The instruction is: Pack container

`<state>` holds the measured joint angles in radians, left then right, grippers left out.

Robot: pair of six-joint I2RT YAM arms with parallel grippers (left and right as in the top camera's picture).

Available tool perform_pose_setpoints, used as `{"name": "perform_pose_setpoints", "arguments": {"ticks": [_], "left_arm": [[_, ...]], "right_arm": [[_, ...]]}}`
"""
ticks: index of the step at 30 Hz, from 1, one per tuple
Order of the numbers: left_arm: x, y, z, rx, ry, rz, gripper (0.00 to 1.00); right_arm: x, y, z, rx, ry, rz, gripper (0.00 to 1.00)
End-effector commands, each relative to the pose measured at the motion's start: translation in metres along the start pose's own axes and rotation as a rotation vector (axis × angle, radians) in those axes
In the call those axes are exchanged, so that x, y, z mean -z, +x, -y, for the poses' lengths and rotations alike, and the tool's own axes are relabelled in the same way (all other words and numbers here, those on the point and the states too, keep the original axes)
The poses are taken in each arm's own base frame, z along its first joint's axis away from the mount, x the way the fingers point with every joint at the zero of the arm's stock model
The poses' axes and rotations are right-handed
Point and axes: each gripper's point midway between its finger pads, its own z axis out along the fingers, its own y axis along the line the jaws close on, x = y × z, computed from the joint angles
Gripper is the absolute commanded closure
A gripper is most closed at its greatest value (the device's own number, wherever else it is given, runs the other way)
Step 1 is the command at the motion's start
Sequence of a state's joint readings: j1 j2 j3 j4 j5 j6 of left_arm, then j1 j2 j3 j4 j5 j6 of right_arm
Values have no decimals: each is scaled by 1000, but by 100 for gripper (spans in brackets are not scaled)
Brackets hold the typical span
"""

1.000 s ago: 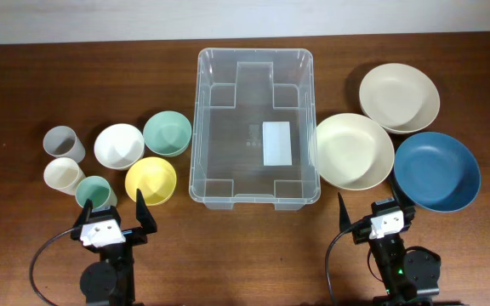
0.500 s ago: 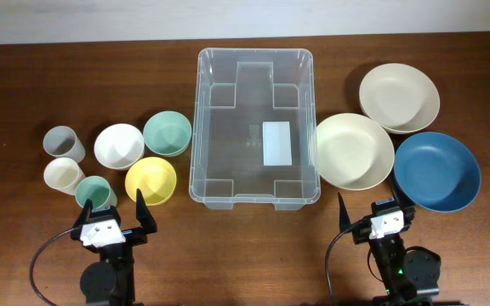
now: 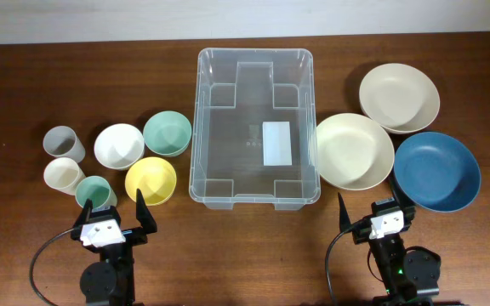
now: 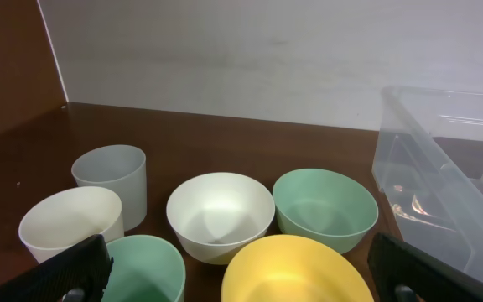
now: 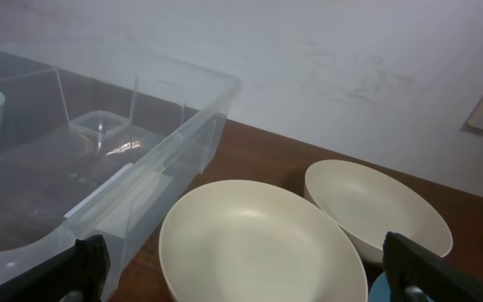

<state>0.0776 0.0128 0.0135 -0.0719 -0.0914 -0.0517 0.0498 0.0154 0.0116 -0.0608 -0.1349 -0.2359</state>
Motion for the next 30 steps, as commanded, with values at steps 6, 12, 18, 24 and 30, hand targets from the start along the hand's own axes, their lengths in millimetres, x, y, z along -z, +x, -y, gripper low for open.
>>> {"name": "perform_pose_setpoints", "arguments": {"ticks": [6,12,18,24,30], "left_arm": [[0,1,-1,-12,-6,2,0],[0,1,-1,-12,-5,2,0],[0,1,-1,-12,-5,2,0],[0,1,-1,-12,-5,2,0],[0,1,-1,-12,-5,2,0]], "right_arm": [[0,2,4,-5,21,-3,1],[1,-16,8,-76,36,73,1],[12,-52,45,-264,210,194,1],[34,-92,88,-251,421,161,1],[29,-132,112,-84,488,29,1]]}}
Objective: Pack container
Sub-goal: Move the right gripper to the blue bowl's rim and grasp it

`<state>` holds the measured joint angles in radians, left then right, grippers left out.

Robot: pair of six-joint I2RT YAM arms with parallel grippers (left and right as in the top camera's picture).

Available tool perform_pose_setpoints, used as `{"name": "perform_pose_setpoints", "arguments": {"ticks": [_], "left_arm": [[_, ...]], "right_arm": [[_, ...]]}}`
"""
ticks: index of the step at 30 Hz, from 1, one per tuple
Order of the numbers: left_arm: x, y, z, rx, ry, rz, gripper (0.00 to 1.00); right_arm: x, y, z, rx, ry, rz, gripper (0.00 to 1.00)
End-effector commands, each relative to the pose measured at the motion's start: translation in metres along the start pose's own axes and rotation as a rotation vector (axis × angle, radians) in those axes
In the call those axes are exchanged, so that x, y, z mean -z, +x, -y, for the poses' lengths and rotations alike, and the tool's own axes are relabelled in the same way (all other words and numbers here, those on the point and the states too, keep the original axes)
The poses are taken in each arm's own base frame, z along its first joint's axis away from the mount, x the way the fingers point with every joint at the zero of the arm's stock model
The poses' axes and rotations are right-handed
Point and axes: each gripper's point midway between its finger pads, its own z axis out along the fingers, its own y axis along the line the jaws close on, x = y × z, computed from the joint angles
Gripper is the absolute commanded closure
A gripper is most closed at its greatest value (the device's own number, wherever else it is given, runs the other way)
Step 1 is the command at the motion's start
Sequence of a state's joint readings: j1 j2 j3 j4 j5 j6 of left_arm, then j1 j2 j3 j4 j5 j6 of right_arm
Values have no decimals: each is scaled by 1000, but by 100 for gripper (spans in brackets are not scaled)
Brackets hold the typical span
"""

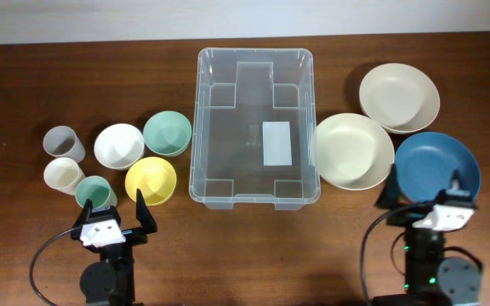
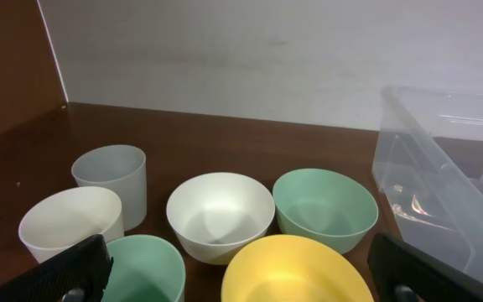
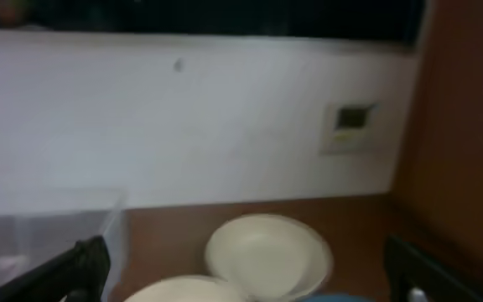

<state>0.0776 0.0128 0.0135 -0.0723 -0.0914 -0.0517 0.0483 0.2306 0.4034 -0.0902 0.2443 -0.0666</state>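
Note:
The clear plastic container point(image 1: 196, 127) stands empty at the table's middle, apart from a white label on its floor. To its left are a white bowl point(image 1: 117, 145), green bowl point(image 1: 168, 133), yellow bowl point(image 1: 150, 180) and three cups point(image 1: 63, 143). To its right lie two cream bowls point(image 1: 354, 150) and a blue bowl point(image 1: 436, 171). My left gripper point(image 1: 111, 212) is open just in front of the yellow bowl point(image 2: 296, 273) and the green cup point(image 2: 141, 268). My right gripper point(image 1: 421, 194) is open at the blue bowl's near edge. Its blurred wrist view faces the far cream bowl point(image 3: 267, 256).
The container's right corner point(image 3: 40, 243) shows at the left of the right wrist view. A white wall runs behind the table. Bare brown tabletop lies along the front edge between the two arms.
My right gripper has moved to the right, from in front of the nearer cream bowl to the blue bowl's near edge, and its view has swung right. The left arm has not moved.

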Motion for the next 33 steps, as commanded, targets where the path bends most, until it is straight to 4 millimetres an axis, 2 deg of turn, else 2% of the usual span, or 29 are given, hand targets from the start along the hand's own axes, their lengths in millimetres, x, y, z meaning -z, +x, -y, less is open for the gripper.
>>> {"name": "perform_pose_setpoints", "arguments": {"ticks": [1,3,5,8,9,11,14,17,22,24,30,31,32,33], "left_arm": [[0,1,-1,-12,-5,3,0],[0,1,-1,-12,-5,3,0],[0,1,-1,-12,-5,3,0],[0,1,-1,-12,-5,3,0],[0,1,-1,-12,-5,3,0],[0,1,-1,-12,-5,3,0],[0,1,-1,-12,-5,3,0],[0,1,-1,-12,-5,3,0],[0,1,-1,-12,-5,3,0],[0,1,-1,-12,-5,3,0],[0,1,-1,-12,-5,3,0],[0,1,-1,-12,-5,3,0],[0,1,-1,-12,-5,3,0],[0,1,-1,-12,-5,3,0]], "right_arm": [[-13,-25,16,118,91,-48,1],[-25,-30,18,131,104,-96,1],[-40,-23,23,149,113,-174,1],[-55,-7,18,144,53,-250,1],[-62,5,9,99,-26,-290,1],[-63,17,-2,79,-108,-330,1],[-58,27,-6,67,-140,-373,1],[-55,26,-19,8,-210,-373,1],[-56,30,-16,-19,-195,-395,1],[-59,35,0,-94,-115,-419,1],[-51,54,101,-395,245,-572,1],[-47,60,117,-433,289,-605,1],[-40,75,140,-504,346,-661,1],[-36,87,152,-556,375,-696,1]]}}
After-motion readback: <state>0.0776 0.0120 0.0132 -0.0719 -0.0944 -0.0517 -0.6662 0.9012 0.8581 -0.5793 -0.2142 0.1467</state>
